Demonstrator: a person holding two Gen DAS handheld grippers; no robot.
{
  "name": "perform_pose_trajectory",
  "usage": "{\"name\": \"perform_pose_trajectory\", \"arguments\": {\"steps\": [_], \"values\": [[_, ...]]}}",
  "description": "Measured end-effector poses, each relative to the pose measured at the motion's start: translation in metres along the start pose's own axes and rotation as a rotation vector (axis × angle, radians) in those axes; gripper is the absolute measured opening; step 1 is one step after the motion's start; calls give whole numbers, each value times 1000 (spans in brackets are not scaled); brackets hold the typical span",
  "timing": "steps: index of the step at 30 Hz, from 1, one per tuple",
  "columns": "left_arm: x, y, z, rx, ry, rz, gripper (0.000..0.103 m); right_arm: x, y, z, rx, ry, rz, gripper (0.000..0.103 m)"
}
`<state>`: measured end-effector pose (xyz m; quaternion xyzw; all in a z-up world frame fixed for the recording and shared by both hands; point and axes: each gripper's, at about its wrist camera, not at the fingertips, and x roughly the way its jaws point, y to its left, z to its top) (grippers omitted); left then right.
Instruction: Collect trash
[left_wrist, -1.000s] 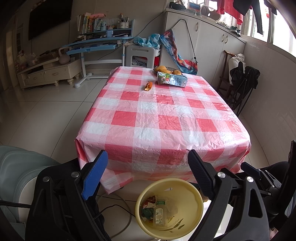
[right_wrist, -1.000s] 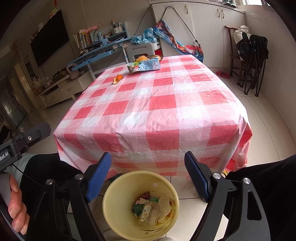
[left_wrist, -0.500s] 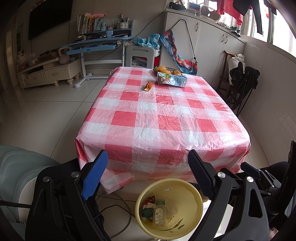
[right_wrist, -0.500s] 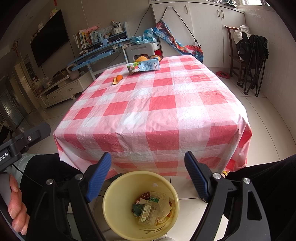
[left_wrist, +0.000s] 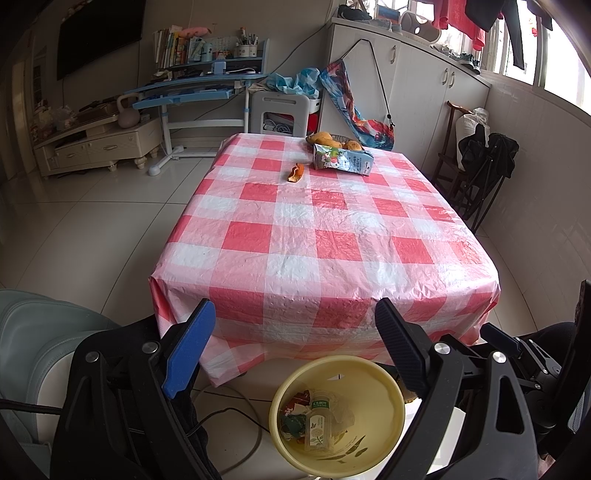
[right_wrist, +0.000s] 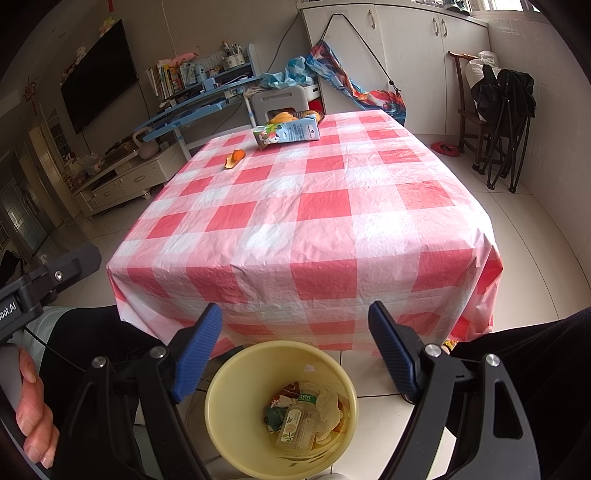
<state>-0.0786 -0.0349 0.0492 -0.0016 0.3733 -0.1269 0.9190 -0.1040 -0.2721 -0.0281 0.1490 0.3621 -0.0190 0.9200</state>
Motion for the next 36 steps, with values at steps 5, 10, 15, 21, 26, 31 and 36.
{"name": "perform_pose_trajectory", "arguments": {"steps": [5,10,15,21,26,31,36], "values": [[2,6,5,-13,-4,-4,85,0,-2,10,-13,-8,26,78],[14,29,26,-67,-26,-24,85,10,-5,54,-117,-46,25,86],[53,37,53,-78,-4,-8,87,48,1,111,-260,-37,15,87],[114,34,99,-63,18,-15,87,119,23,178,-483,10,15,87],[175,29,137,-58,42,-27,87,186,39,235,-611,71,13,87],[226,24,166,-76,56,-35,87,242,50,263,-699,135,34,87],[267,10,189,-42,67,-35,87,280,49,274,-768,228,77,88]]}}
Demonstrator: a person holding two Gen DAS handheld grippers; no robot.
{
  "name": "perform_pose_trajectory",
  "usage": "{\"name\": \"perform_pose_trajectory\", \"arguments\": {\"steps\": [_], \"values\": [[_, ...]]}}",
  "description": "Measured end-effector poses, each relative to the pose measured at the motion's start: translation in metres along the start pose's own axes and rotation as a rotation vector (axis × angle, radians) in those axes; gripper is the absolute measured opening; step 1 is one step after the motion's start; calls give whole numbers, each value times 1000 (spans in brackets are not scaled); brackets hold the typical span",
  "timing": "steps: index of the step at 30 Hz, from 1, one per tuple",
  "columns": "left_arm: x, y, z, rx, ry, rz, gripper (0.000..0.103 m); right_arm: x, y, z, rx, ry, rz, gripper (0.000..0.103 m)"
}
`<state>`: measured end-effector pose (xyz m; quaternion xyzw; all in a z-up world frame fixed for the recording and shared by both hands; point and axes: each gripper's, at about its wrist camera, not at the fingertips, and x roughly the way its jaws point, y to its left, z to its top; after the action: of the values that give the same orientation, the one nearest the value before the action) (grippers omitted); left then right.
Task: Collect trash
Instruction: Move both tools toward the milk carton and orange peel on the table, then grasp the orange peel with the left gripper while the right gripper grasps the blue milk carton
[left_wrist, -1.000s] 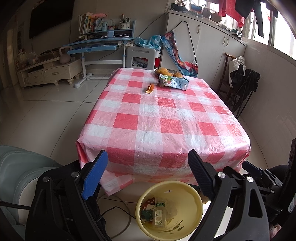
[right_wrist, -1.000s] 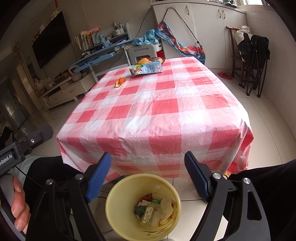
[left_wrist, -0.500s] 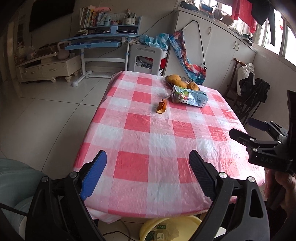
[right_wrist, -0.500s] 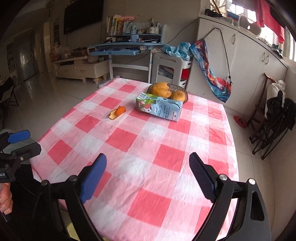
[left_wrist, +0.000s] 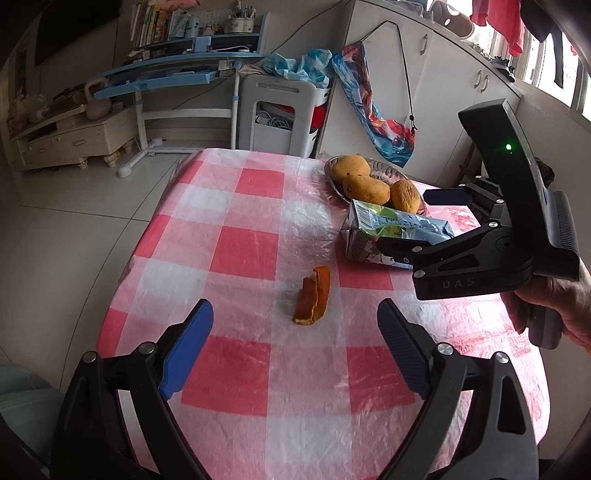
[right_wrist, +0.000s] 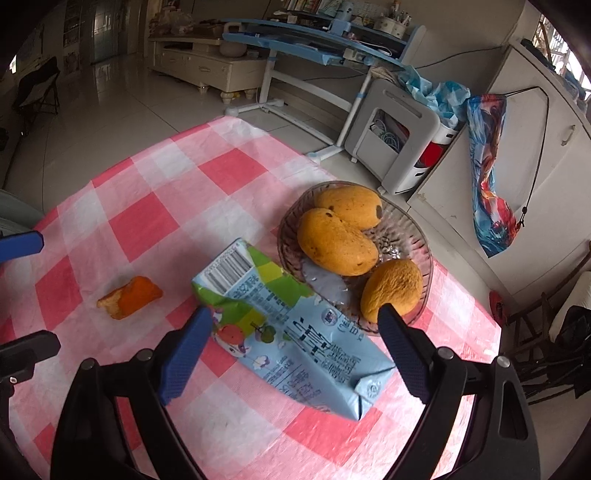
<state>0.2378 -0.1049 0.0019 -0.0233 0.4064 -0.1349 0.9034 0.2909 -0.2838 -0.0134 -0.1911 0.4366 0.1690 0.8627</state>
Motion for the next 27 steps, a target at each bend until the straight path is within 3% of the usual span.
{"name": "perform_pose_trajectory", "arguments": {"steps": [3,8,12,14,16,23,25,27], "values": [[22,-7,7,18,30,15,87,6,1,-2,-28,59,61,87],[45,-12,10,32,81,7,73,-3,14,-27,-42,138,136,65],[54,-16,6,77,100,11,37,-22,14,-55,94,124,121,62],[51,-15,2,81,116,-23,20,-35,17,-76,179,100,118,62],[41,-9,-5,53,131,-60,19,-51,21,-96,282,63,137,62],[-23,3,-47,23,103,-53,19,-95,37,-144,647,-105,310,62],[-44,6,-60,16,91,-37,19,-106,48,-153,709,-148,369,62],[-63,6,-72,15,80,-21,19,-118,59,-155,711,-176,374,62]]}}
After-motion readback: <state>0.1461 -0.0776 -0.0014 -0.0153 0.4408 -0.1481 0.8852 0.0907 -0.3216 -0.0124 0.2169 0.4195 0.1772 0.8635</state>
